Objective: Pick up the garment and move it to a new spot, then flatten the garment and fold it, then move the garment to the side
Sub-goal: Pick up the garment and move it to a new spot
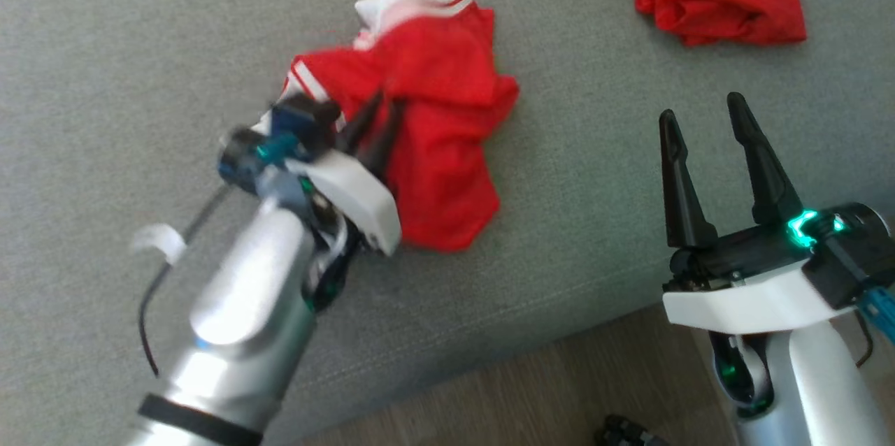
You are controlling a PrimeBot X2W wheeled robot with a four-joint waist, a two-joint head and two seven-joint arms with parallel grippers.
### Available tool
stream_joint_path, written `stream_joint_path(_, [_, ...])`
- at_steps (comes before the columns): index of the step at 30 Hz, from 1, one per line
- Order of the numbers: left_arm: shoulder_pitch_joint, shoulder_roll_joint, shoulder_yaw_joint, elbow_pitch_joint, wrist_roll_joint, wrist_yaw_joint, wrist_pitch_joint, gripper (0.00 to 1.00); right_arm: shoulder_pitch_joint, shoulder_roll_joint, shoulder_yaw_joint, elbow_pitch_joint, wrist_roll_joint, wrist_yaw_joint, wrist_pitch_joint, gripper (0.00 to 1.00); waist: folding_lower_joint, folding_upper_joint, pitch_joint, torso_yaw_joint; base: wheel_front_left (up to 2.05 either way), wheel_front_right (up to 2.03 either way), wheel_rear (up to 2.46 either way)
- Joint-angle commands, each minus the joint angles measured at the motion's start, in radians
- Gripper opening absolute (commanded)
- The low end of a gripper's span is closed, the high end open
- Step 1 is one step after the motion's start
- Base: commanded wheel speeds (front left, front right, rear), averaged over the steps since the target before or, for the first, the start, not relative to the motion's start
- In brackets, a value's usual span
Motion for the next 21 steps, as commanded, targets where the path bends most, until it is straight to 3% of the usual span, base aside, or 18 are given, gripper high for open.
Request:
stream_joint_path(1, [-0.006, 0.002, 0.007, -0.027, 0.005, -0.008, 0.0, 0.54, -0.016, 0.006, 0.013, -0.038, 0.005, 0.0, 0.001, 1.0, 0.0, 0.0, 0.009, -0.005, 0.0, 0.0, 0.0])
stream_joint_path(2, [0.002, -0.002, -0.006, -0.02, 0.001, -0.013, 0.003, 1.0, -0.016, 0.006, 0.009, -0.037, 0.005, 0.0, 0.001, 1.0, 0.0, 0.0, 0.006, -0.002, 0.0, 0.0, 0.0])
stream_joint_path(10, [0.06, -0.013, -0.022, -0.074, -0.011, 0.017, -0.079, 1.0, 0.004, 0.006, 0.031, -0.006, -0.013, 0.0, 0.001, 1.0, 0.0, 0.0, -0.076, 0.075, 0.0, 0.0, 0.0])
stream_joint_path(15, [0.145, 0.027, 0.018, -0.191, 0.025, 0.096, -0.132, 1.0, 0.026, 0.006, 0.058, 0.036, -0.032, 0.0, 0.001, 1.0, 0.0, 0.0, -0.144, 0.153, 0.0, 0.0, 0.0])
stream_joint_path(21, [0.322, 0.042, 0.136, -0.367, 0.051, 0.192, -0.145, 1.0, 0.055, 0.006, 0.056, 0.072, -0.029, 0.0, 0.001, 1.0, 0.0, 0.0, -0.222, 0.244, 0.0, 0.0, 0.0])
